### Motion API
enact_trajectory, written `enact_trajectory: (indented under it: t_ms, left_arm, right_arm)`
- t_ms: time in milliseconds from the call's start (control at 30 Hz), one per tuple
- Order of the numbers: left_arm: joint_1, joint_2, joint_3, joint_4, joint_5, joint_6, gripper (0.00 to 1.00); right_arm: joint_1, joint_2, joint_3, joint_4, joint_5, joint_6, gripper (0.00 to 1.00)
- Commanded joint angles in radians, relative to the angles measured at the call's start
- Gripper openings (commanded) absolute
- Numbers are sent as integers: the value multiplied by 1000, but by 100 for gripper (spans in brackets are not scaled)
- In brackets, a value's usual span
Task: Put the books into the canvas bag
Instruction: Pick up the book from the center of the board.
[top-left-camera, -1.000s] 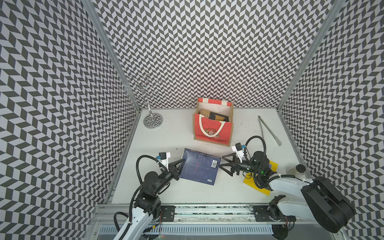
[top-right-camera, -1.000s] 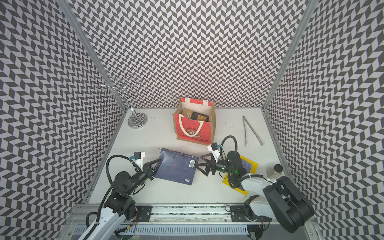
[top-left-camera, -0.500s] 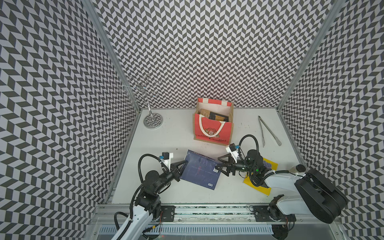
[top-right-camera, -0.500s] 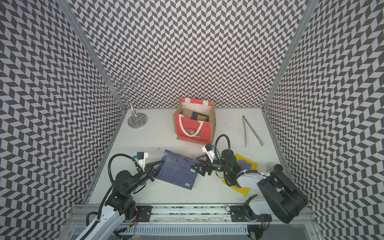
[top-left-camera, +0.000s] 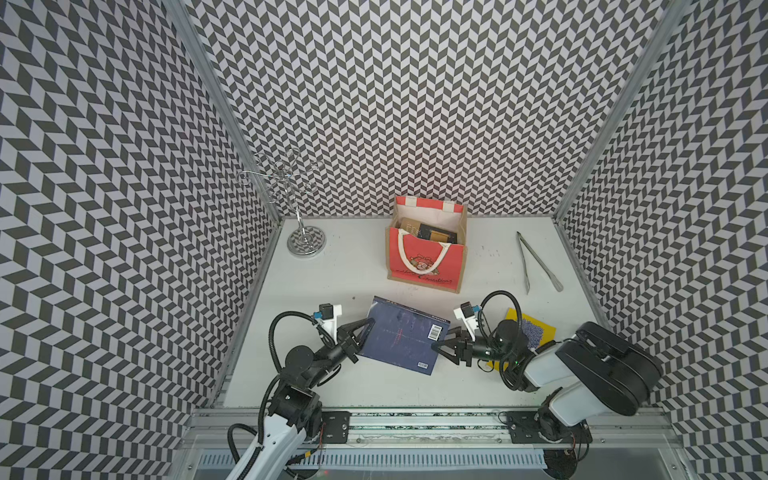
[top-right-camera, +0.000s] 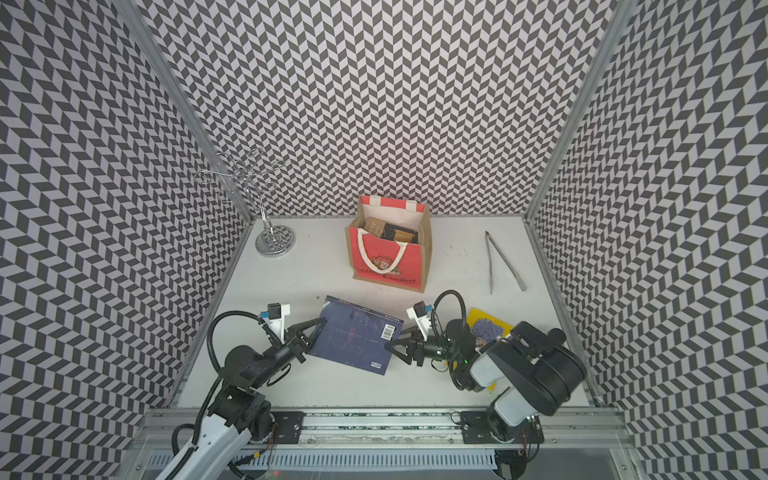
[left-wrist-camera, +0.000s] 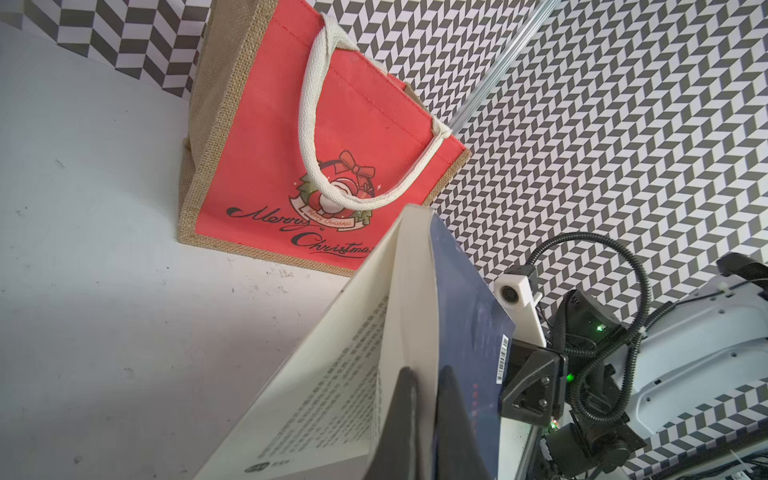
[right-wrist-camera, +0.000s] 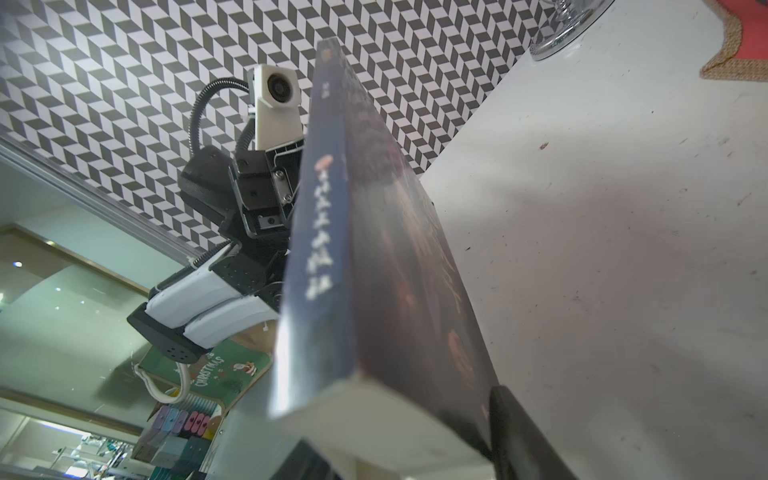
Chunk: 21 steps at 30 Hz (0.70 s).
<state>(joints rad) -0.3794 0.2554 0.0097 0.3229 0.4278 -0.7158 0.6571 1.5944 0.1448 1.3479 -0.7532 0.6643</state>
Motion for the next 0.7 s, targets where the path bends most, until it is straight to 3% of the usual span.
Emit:
enact_trajectory:
  t_ms: [0, 100, 200, 300, 333, 367, 467, 533, 600, 667]
  left_arm:
    - [2, -25, -99, 105, -31, -33, 0]
    - [2, -37, -85, 66, -36, -23, 0]
    - [4, -57, -74, 32, -44, -14, 20]
    - [8, -73, -62, 4, -65, -10, 76]
    - [10, -74, -51, -14, -75, -6, 89]
    - [14, -74, -39, -30, -85, 1, 95]
    - [21, -64, 5, -68, -95, 43, 100]
    - [33, -47, 46, -113, -112, 72, 100]
    - [47, -28, 88, -156, -128, 92, 100]
    - [61, -15, 108, -163, -127, 94, 100]
  right_arm:
    - [18, 72, 5, 359, -7, 165, 37]
    - [18, 114, 6, 509, -18, 261, 23]
    - [19, 98, 11, 533, -24, 304, 16]
    - [11, 32, 32, 463, -43, 321, 8]
    - [9, -5, 54, 394, -59, 314, 6]
    - [8, -40, 68, 329, -67, 299, 5]
    - [6, -191, 188, -35, -64, 185, 1]
    - [4, -303, 312, -421, -17, 47, 0]
    - [-2, -366, 464, -781, 53, -92, 0]
    - [-22, -379, 600, -999, 90, -178, 0]
